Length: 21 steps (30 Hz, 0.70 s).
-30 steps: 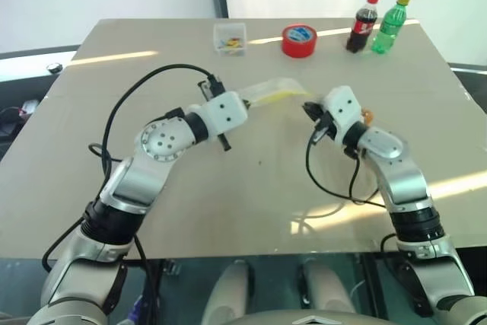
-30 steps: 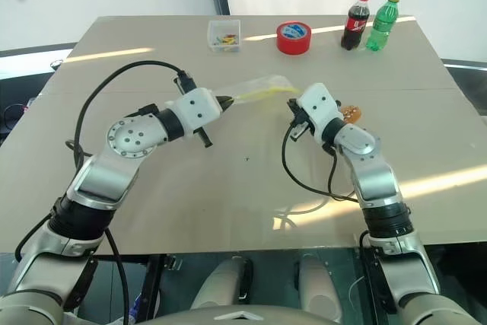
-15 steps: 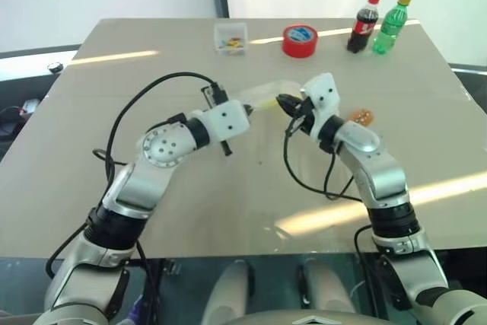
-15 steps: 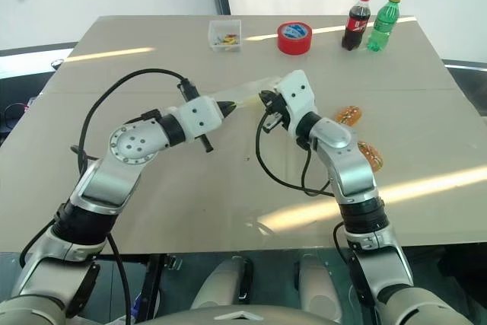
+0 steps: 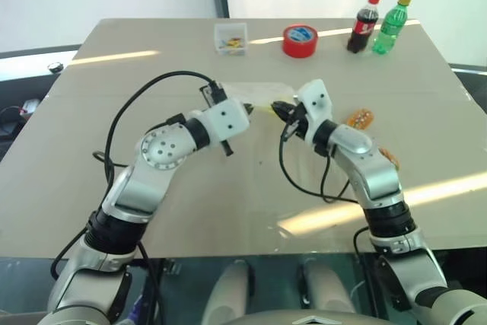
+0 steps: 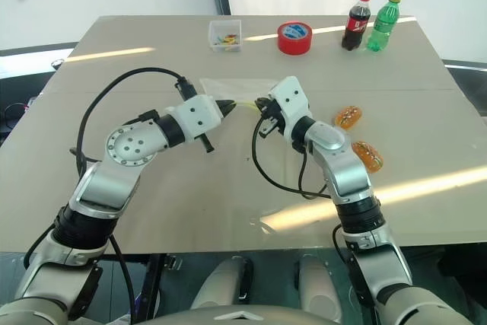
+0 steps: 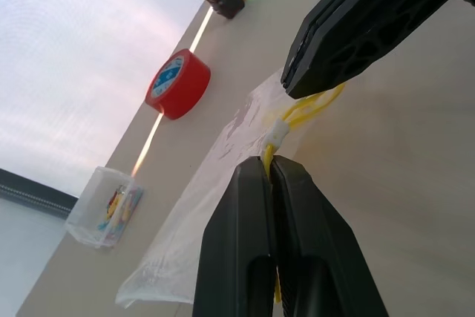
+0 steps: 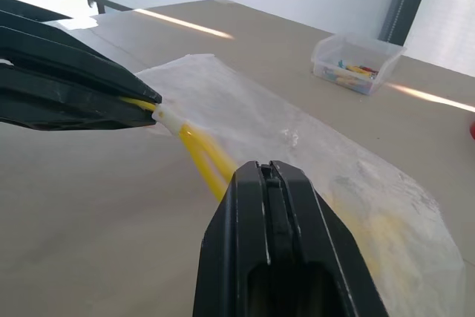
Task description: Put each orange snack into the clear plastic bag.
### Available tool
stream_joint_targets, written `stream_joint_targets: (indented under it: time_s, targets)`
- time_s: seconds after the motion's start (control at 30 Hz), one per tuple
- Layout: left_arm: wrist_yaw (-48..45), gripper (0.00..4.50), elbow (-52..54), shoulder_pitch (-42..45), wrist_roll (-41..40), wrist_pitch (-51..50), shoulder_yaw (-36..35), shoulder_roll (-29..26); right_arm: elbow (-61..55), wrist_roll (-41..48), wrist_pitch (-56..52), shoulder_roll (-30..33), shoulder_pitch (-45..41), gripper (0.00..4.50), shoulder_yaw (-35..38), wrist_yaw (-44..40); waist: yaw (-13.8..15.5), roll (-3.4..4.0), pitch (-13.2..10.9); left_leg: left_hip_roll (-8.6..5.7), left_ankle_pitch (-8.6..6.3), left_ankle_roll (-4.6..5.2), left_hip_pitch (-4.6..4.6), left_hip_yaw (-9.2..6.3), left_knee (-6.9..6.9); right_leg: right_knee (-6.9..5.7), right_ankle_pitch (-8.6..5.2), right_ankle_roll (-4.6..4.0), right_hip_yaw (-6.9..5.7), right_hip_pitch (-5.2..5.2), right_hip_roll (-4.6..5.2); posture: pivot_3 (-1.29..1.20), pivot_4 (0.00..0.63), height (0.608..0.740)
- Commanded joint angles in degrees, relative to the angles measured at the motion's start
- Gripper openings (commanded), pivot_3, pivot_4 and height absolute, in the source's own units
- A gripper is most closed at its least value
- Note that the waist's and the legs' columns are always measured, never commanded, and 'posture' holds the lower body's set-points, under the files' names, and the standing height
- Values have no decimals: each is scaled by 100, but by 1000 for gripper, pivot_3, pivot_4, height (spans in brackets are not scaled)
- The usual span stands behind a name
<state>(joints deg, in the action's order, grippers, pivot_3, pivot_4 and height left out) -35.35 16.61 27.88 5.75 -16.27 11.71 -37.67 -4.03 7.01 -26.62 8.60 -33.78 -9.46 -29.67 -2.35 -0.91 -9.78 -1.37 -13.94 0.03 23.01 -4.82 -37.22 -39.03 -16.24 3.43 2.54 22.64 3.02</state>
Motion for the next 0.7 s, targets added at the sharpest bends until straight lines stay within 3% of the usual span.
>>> stream_joint_targets:
  time_s: [0.03,0.27,0.7]
  targets:
    - [2,0,205,35,52,-88,-214,-13,-491,175,-112,63,-61,27,153,9,1,0,0,0,0,0,0,0,0,0,0,0,0,0,0,0,150,740]
    - [-6,0,257,66,80,-110,-181,2,-724,316,-299,175,-8,27,98,-31,1,0,0,1,0,0,0,0,0,0,0,0,0,0,0,0,150,740]
    - [-49,0,532,9,33,-152,-201,62,-123,261,-59,69,-99,27,36,-1,1,0,0,2,0,0,0,0,0,1,0,0,0,0,0,0,150,740]
